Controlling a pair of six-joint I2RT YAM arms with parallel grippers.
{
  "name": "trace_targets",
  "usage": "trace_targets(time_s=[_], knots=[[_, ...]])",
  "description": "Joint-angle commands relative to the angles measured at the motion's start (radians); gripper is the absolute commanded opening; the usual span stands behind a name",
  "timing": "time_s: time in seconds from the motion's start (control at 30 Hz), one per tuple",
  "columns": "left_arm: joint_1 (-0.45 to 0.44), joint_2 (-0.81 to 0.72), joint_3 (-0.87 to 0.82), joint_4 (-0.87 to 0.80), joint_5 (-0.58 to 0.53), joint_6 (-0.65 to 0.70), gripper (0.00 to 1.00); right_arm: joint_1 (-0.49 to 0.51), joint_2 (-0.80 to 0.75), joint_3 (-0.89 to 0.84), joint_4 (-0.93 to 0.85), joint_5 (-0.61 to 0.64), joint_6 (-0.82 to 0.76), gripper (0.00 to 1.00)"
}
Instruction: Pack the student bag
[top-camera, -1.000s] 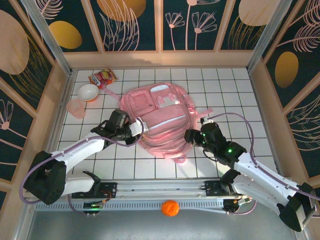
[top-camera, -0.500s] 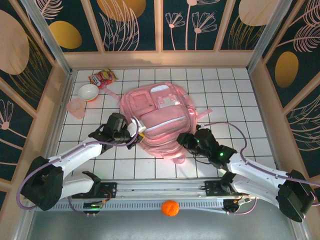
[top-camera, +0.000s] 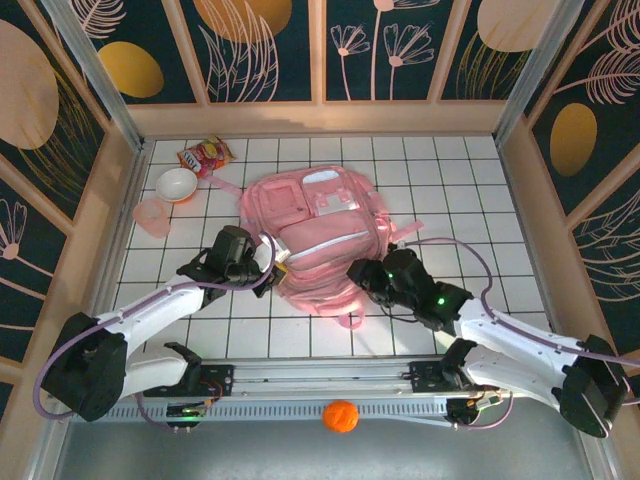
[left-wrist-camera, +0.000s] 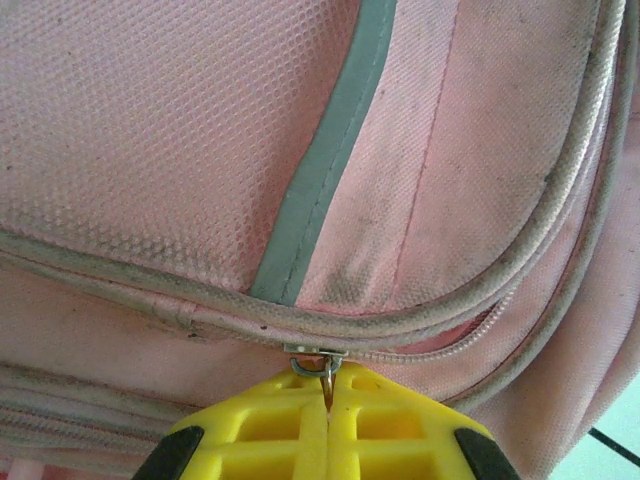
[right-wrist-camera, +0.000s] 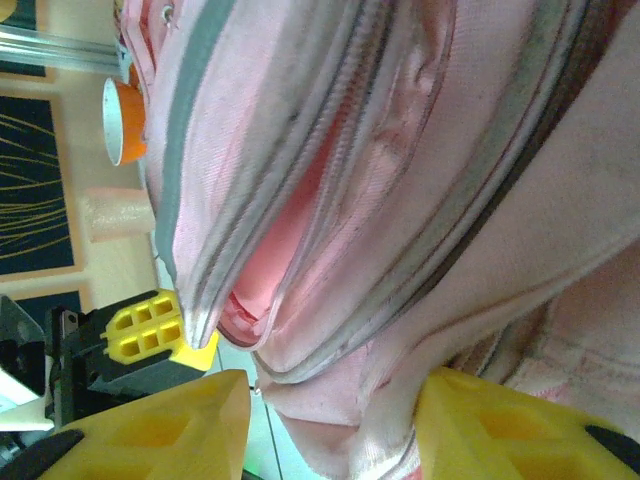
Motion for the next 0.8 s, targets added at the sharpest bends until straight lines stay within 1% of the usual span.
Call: trace_targets(time_s=[0.0, 0.07, 0.13, 0.23, 0.37, 0.43, 0.6, 0.77], knots=[[-0.006, -0.004, -0.012, 0.057, 0.018, -0.031, 0.00, 0.011, -0.058, 0.094, -0.162, 0.053, -0.052, 0.46], [-0.006, 0.000, -0.010, 0.061, 0.011, -0.032, 0.00, 0.012, -0.057, 0.091, -0.117, 0.028, -0.050, 0.46], [-0.006, 0.003, -0.012, 0.068, 0.019, -0.033, 0.00, 0.015, -0.039, 0.078, -0.040, -0.024, -0.033, 0.44], [-0.006, 0.003, -0.012, 0.074, 0.022, -0.040, 0.00, 0.032, 0.003, 0.055, 0.118, -0.063, -0.002, 0.45], [-0.005, -0.003, -0.009, 0.076, 0.033, -0.036, 0.00, 0.039, 0.083, -0.014, 0.390, -0.109, 0.081, 0.47], [-0.007, -0.007, -0.011, 0.081, 0.036, -0.037, 0.00, 0.039, 0.131, -0.038, 0.493, -0.123, 0.112, 0.47], [-0.006, -0.007, -0.010, 0.099, 0.052, -0.045, 0.00, 0.049, 0.262, -0.029, 0.599, -0.145, 0.147, 0.45], [-0.007, 0.005, -0.002, 0.121, 0.065, -0.052, 0.00, 0.055, 0.320, -0.055, 0.694, -0.121, 0.188, 0.41]])
